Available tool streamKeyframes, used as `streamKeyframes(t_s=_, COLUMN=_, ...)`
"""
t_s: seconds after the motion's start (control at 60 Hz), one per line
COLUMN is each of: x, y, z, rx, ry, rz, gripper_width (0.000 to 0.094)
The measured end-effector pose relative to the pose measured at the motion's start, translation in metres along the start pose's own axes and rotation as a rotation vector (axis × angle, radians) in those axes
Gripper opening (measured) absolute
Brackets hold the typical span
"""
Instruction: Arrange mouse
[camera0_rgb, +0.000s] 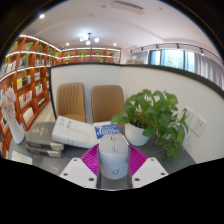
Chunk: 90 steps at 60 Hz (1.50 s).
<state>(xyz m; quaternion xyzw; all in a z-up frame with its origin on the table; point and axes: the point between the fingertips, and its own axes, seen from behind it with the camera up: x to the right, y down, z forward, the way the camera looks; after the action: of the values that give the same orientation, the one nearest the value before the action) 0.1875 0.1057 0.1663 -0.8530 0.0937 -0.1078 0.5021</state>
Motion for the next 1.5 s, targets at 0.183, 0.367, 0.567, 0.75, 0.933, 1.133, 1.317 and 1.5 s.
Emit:
streamKeyframes(t_s=0.183, x=-0.109, y=-0.122, z=-0.098, rx=0.202, ry=-0.025, rz=0.003, gripper_width=0.0348)
streamKeyframes(t_s=0.367, x=-0.255, y=-0.152, z=-0.148, rx=0.254, ry=-0.161, rz=-0.027, gripper_width=0.0349)
streamKeyframes(t_s=0.567, x=-0.398, y=-0.049, z=-0.128, rx=0.101, ry=-0.296, rz=-0.060, gripper_width=0.0347)
streamKeyframes(t_s=0.75, x=-0.468, y=0.090, z=-0.093, rx=-0.127, ry=-0.329, rz=-0.094, gripper_width=0.0347)
streamKeyframes(t_s=0.933, x=-0.494, y=0.175, z=-0.072, rx=-0.248, ry=-0.346, rz=-0.171, gripper_width=0.0361)
streamKeyframes(t_s=1.133, x=-0.498, y=0.193, z=-0.074, rx=-0.217, ry=-0.315, rz=-0.148, gripper_width=0.0436)
streamKeyframes(t_s=1.317, x=-0.493, y=0.192, z=-0.077, rx=-0.277, ry=-0.303, rz=-0.111, gripper_width=0.0707)
streamKeyframes(t_s=1.5, x=-0.464, y=0.116, z=-0.114, rx=-0.179, ry=-0.282, rz=-0.093, gripper_width=0.0870)
